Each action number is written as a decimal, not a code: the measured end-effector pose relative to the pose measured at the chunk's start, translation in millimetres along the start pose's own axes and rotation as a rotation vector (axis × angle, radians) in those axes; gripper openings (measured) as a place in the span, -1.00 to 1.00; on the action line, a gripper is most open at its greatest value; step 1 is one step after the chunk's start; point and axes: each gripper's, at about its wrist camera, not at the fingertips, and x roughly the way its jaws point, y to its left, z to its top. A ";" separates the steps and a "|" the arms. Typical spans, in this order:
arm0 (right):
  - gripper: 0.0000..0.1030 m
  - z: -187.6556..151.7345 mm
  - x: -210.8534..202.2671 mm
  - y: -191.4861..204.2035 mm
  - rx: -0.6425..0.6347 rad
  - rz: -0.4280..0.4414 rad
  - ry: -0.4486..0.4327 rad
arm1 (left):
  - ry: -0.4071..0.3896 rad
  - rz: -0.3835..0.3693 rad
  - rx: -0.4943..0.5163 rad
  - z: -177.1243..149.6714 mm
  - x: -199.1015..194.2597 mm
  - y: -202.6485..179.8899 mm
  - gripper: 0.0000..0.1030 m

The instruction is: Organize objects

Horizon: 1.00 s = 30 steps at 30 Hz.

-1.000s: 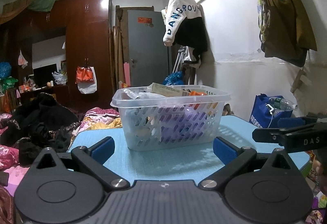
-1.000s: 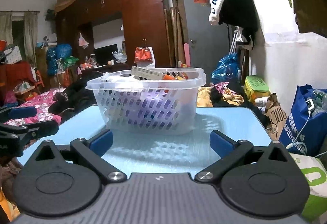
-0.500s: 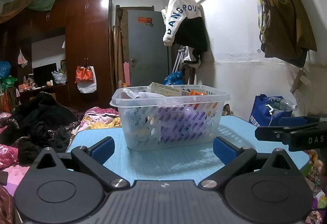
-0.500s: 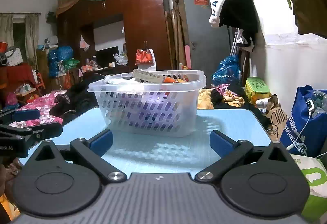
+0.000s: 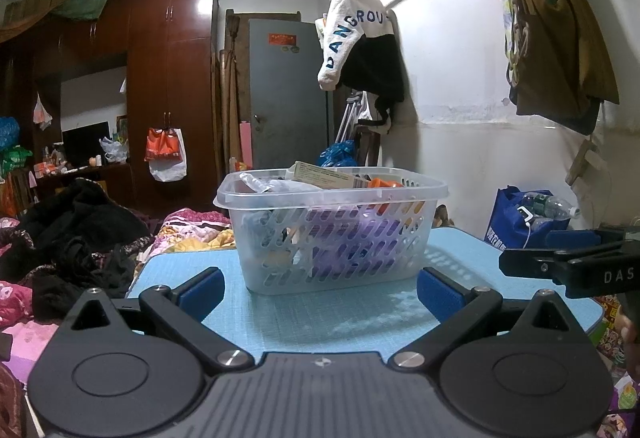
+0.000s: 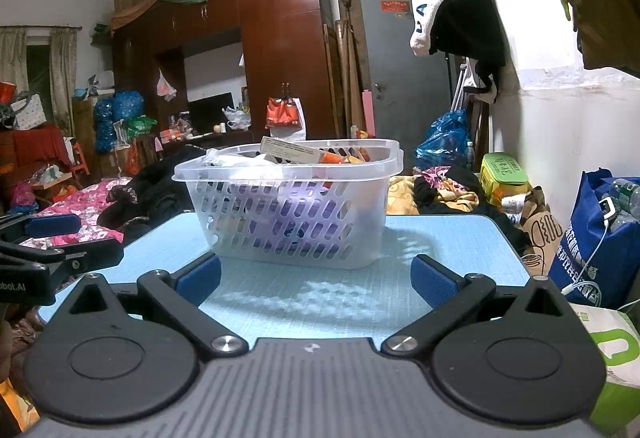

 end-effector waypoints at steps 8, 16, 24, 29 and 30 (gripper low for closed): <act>1.00 0.9 -1.1 0.4 -0.002 0.000 -0.003 | -0.001 -0.003 0.002 -0.8 1.1 -0.5 1.00; 1.00 0.5 -0.7 0.1 -0.002 0.000 -0.003 | 0.003 -0.007 -0.003 -1.8 2.4 -0.5 1.00; 1.00 0.1 -0.7 0.2 -0.002 0.000 -0.004 | 0.007 -0.012 -0.002 -2.5 3.2 -1.4 1.00; 1.00 -0.2 -0.5 0.3 -0.002 -0.001 -0.004 | 0.008 -0.011 -0.002 -3.0 3.5 -2.0 1.00; 1.00 -0.3 -0.5 0.2 -0.002 -0.001 -0.004 | 0.008 -0.011 -0.002 -3.0 3.6 -2.1 1.00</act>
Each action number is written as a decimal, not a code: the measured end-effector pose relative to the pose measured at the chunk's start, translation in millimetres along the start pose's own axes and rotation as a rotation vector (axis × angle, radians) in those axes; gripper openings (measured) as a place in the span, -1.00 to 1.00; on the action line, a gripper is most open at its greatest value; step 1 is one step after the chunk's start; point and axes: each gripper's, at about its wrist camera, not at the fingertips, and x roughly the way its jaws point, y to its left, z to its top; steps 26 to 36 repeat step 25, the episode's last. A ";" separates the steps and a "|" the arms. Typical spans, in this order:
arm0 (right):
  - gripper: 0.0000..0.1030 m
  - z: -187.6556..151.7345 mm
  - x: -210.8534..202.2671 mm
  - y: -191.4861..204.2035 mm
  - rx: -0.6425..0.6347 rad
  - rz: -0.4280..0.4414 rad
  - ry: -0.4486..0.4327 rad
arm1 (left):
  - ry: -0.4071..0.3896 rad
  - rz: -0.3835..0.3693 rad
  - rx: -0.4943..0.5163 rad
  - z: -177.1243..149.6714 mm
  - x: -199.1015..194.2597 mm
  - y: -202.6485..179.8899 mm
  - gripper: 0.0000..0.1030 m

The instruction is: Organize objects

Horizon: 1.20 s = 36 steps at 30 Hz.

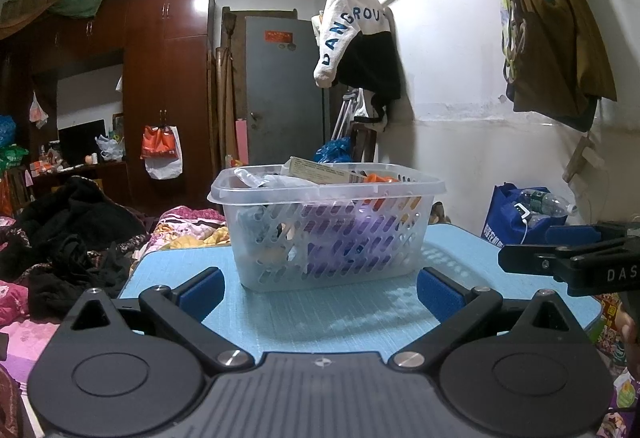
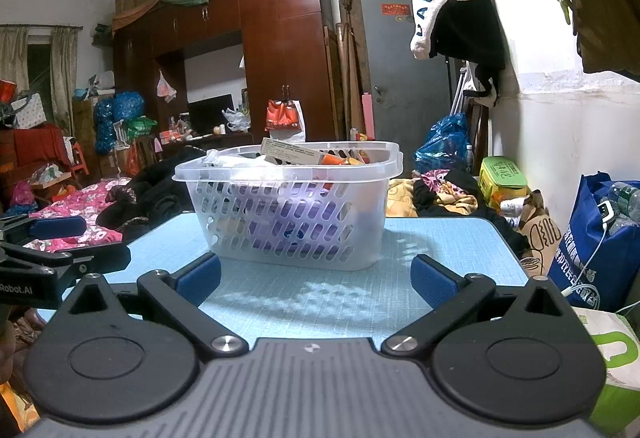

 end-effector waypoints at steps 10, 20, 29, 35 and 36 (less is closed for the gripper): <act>1.00 0.1 0.2 -0.2 -0.001 -0.001 0.000 | 0.003 -0.001 0.004 -1.7 1.1 -1.7 1.00; 1.00 0.4 -0.7 -0.6 -0.002 -0.004 0.000 | -0.008 -0.007 0.005 -3.2 1.1 -3.1 1.00; 1.00 0.3 -0.7 -0.5 -0.002 -0.003 -0.001 | -0.021 -0.010 0.011 -2.9 -0.2 -3.8 1.00; 1.00 0.3 -0.7 -0.5 -0.002 -0.003 -0.001 | -0.021 -0.010 0.011 -2.9 -0.2 -3.8 1.00; 1.00 0.3 -0.7 -0.5 -0.002 -0.003 -0.001 | -0.021 -0.010 0.011 -2.9 -0.2 -3.8 1.00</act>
